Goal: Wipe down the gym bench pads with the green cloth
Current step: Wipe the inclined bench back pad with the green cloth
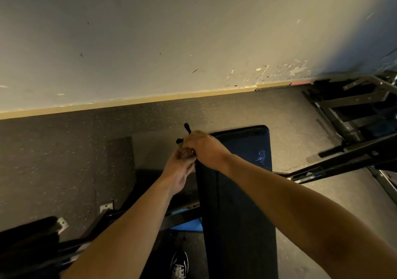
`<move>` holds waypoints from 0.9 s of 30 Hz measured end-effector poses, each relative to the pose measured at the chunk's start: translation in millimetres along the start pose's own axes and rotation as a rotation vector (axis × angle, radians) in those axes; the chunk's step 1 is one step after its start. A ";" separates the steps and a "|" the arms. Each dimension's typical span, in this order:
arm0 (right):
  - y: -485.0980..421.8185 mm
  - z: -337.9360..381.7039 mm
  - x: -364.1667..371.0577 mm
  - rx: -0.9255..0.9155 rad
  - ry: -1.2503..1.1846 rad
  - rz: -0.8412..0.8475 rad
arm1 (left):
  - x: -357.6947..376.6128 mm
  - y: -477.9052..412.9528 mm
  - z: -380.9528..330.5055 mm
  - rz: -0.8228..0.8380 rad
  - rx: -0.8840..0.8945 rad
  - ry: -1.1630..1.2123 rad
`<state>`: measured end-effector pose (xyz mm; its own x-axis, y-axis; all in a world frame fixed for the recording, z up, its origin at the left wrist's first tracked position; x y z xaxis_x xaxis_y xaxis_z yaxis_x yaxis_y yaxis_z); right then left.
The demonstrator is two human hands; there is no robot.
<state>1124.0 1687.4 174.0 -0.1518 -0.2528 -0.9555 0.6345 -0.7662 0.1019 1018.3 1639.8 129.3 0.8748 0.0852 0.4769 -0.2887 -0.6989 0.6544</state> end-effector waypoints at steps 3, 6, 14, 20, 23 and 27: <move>1.0 -21.0 -20.5 0.183 -0.108 -0.119 | -8.0 2.6 1.3 0.036 -0.038 0.074; 6.2 -52.0 -43.3 0.452 -0.158 -0.301 | -7.6 5.6 -1.2 0.027 -0.038 -0.004; 23.6 -19.2 -15.7 0.242 -0.039 -0.376 | -3.1 6.4 -1.0 -0.054 0.010 0.054; 35.9 -5.1 -6.7 0.049 -0.012 -0.499 | 2.9 12.9 -6.9 -0.108 0.073 0.026; 43.3 18.0 26.7 -0.021 -0.067 -0.291 | 5.7 14.7 -1.9 -0.156 0.061 -0.030; 65.2 40.1 62.8 -0.018 -0.225 -0.146 | 2.3 17.0 19.2 -0.196 -0.009 -0.049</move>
<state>1125.4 1597.8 131.7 -0.4059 -0.2673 -0.8739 0.6065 -0.7941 -0.0389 1022.9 1614.5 130.3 0.9323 0.1843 0.3112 -0.1145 -0.6658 0.7373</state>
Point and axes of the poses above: each hand's wrist, its own y-axis away from the middle knuckle, its own x-axis out of the palm, z = x × y, the point moved 3 cm from there along -y, towards the middle knuckle, and after that the axes turned 7 degrees about -x, right-handed, at the moved point
